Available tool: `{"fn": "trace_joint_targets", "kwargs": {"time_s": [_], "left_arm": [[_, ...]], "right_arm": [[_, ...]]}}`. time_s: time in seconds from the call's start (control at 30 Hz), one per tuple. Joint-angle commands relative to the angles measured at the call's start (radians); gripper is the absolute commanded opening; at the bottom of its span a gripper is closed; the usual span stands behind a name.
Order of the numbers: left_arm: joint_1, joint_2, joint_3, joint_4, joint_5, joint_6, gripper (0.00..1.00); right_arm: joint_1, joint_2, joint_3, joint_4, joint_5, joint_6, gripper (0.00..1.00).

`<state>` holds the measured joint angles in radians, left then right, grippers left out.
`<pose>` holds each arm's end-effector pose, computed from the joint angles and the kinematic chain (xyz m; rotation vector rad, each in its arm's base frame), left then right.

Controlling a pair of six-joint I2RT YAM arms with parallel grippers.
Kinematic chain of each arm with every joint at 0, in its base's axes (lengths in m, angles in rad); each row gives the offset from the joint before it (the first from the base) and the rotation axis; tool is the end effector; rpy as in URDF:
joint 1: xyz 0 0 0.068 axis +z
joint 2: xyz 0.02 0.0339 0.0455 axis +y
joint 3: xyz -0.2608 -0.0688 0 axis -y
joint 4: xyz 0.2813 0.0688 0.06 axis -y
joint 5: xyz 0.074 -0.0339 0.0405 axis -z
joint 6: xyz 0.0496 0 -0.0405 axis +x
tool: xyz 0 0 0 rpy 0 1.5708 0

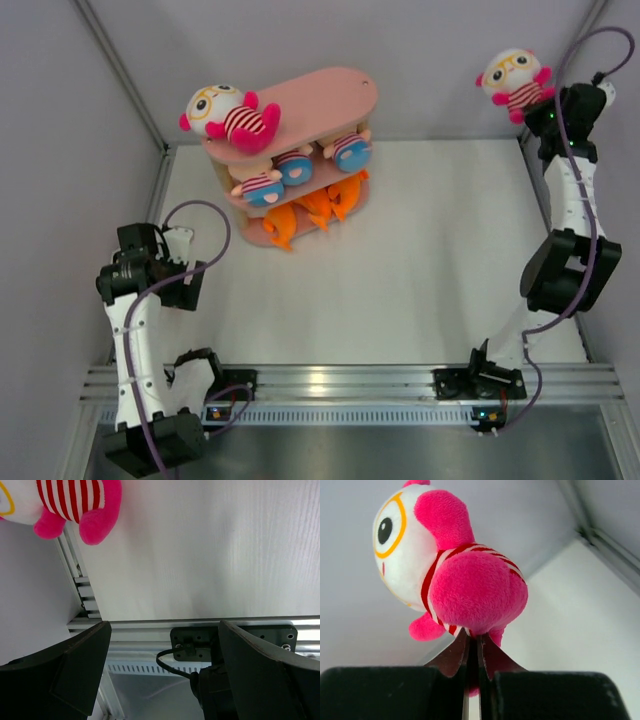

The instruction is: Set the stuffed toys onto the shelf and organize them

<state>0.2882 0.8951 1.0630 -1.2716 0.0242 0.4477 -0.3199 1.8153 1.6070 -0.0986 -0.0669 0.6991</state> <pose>0.1728 0.0500 0.3128 0.2220 2.6811 0.1998 0.4647 -0.1505 0.3298 0.8810 1.6718 0.3227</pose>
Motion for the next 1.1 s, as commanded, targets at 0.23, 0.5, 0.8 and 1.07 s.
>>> {"fn": "trace_joint_targets", "kwargs": {"time_s": [0.23,0.5,0.8,1.07], "left_arm": [[0.008,-0.081,-0.064,0.074,0.095,0.052,0.95],[-0.058,-0.105,-0.089,0.109,0.086,0.068,0.95],[-0.138,-0.136,-0.107,0.113,0.074,0.046,0.95],[-0.181,-0.153,-0.104,0.113,0.069,0.042,0.95]], "right_arm": [[0.444,-0.165,0.326,-0.199,-0.093,0.114,0.00],[0.792,-0.166,0.340,-0.156,0.194,0.230,0.00],[0.975,-0.015,0.544,-0.171,0.453,0.367,0.00],[1.064,-0.002,0.467,-0.188,0.582,0.522,0.00]]}}
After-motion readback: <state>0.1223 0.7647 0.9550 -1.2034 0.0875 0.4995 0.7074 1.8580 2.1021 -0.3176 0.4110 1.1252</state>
